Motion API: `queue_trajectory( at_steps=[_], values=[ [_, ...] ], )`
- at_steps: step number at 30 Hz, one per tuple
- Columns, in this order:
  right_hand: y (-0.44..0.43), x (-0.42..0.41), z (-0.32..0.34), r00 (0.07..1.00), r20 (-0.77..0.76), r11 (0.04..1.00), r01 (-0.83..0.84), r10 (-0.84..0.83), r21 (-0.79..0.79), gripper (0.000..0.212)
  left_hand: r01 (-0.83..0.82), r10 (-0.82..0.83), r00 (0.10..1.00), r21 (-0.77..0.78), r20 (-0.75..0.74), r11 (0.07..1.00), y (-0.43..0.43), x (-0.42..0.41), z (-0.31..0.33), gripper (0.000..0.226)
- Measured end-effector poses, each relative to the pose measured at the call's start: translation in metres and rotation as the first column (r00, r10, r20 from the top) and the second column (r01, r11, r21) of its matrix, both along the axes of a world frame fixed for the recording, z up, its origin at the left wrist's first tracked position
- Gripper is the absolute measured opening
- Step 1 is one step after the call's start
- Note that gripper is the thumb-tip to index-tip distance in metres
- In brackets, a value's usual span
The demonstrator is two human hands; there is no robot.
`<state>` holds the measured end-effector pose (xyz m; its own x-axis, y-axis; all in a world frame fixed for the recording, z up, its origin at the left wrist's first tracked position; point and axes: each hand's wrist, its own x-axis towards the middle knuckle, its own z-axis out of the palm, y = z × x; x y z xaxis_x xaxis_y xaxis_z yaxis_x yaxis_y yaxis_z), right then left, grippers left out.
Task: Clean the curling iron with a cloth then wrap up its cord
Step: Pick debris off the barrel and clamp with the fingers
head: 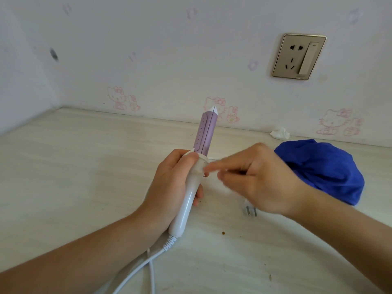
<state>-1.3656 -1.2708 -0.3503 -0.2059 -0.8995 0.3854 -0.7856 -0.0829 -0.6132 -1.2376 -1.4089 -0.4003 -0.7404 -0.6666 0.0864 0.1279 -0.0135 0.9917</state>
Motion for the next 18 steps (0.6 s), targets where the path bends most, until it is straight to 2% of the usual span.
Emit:
queue_trajectory(
  at_steps=[2, 6, 11, 15, 18],
  values=[
    [0.002, 0.012, -0.002, 0.996, -0.024, 0.995, -0.087, 0.088, 0.041, 0.044, -0.016, 0.017, 1.000, 0.024, -0.012, 1.000, -0.001, -0.001, 0.001, 0.028],
    [-0.003, -0.007, -0.002, 0.993, 0.037, 0.992, 0.115, -0.114, -0.049, 0.040, -0.012, 0.012, 1.000, 0.046, -0.001, 0.999, -0.001, 0.001, 0.001, 0.028],
    [0.001, 0.013, -0.006, 0.996, -0.031, 0.996, -0.087, 0.087, 0.018, 0.042, -0.036, 0.038, 0.999, 0.075, -0.022, 0.997, -0.001, -0.001, 0.002, 0.034],
    [-0.005, -0.004, -0.008, 0.994, 0.038, 0.991, 0.107, -0.104, -0.083, 0.038, -0.012, 0.014, 1.000, 0.090, -0.015, 0.996, -0.001, 0.000, 0.003, 0.038],
    [-0.002, 0.002, -0.011, 1.000, 0.008, 0.998, 0.020, -0.019, -0.054, 0.041, -0.012, 0.015, 0.999, 0.087, -0.035, 0.996, -0.001, 0.000, 0.003, 0.042]
  ],
)
